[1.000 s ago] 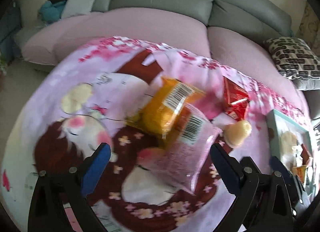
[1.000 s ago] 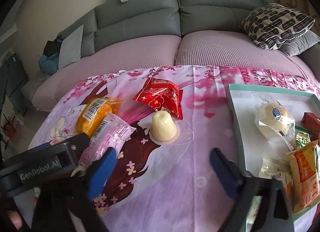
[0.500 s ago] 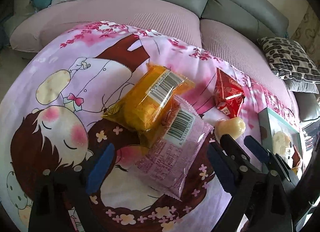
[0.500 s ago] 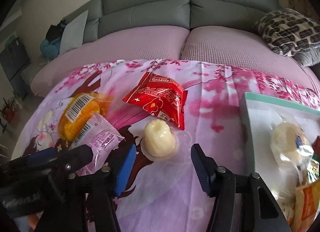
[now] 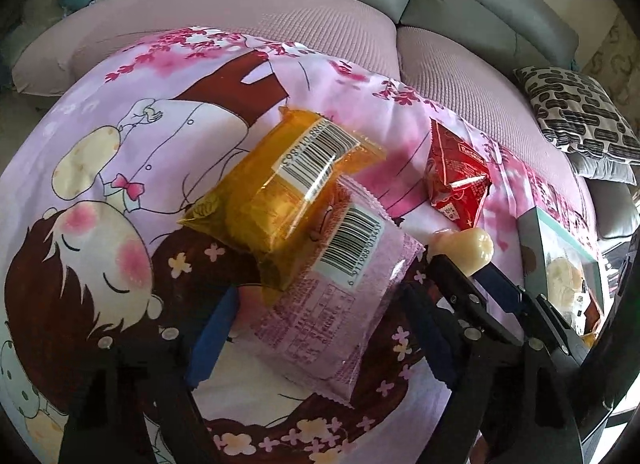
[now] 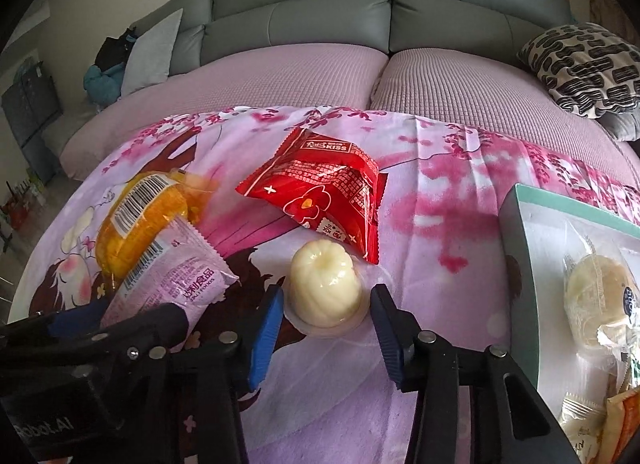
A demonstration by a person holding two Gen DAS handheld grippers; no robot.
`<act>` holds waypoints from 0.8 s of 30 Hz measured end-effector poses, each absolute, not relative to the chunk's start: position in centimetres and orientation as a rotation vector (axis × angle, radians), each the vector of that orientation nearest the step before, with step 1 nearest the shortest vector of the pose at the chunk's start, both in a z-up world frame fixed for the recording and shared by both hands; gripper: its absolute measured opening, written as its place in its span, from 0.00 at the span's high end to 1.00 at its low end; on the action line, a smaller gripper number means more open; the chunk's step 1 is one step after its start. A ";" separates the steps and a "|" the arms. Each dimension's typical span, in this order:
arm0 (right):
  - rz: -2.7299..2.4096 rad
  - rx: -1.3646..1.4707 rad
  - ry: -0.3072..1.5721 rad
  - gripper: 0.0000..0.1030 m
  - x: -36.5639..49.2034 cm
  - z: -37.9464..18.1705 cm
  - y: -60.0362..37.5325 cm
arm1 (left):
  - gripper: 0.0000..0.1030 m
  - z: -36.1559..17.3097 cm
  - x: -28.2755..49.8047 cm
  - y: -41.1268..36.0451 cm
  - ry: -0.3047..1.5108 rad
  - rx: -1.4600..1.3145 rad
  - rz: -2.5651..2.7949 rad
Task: Organize snacks
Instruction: 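Lower the right tool around the pudding cup while the left tool approaches the pink bread pack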
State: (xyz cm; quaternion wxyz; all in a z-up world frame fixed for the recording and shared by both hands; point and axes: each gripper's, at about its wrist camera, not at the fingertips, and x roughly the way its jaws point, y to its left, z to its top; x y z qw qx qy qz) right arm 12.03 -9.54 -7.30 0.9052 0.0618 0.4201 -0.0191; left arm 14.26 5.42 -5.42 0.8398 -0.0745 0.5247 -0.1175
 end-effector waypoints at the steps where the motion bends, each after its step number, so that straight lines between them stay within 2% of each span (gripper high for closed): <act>1: -0.037 0.129 0.868 0.58 12.0 -7.3 -9.6 | 0.18 -5.5 14.3 5.3 1.111 -0.156 -0.248; 4: -0.035 0.133 0.873 0.58 11.6 -7.3 -9.8 | 0.18 -5.6 14.3 5.1 1.115 -0.145 -0.239; 6: -0.036 0.128 0.877 0.58 11.4 -7.2 -9.8 | 0.32 -5.6 14.3 5.1 1.114 -0.149 -0.230; 10: -0.039 0.140 0.885 0.58 10.9 -7.1 -9.8 | 0.38 -5.6 14.3 5.0 1.110 -0.149 -0.228; 18: -0.041 0.152 0.897 0.58 9.8 -6.8 -9.8 | 0.57 -5.2 13.8 4.8 1.099 -0.152 -0.232; 24: -0.027 0.171 0.858 0.61 8.7 -5.3 -10.1 | 0.60 -4.0 13.2 4.5 1.063 -0.156 -0.241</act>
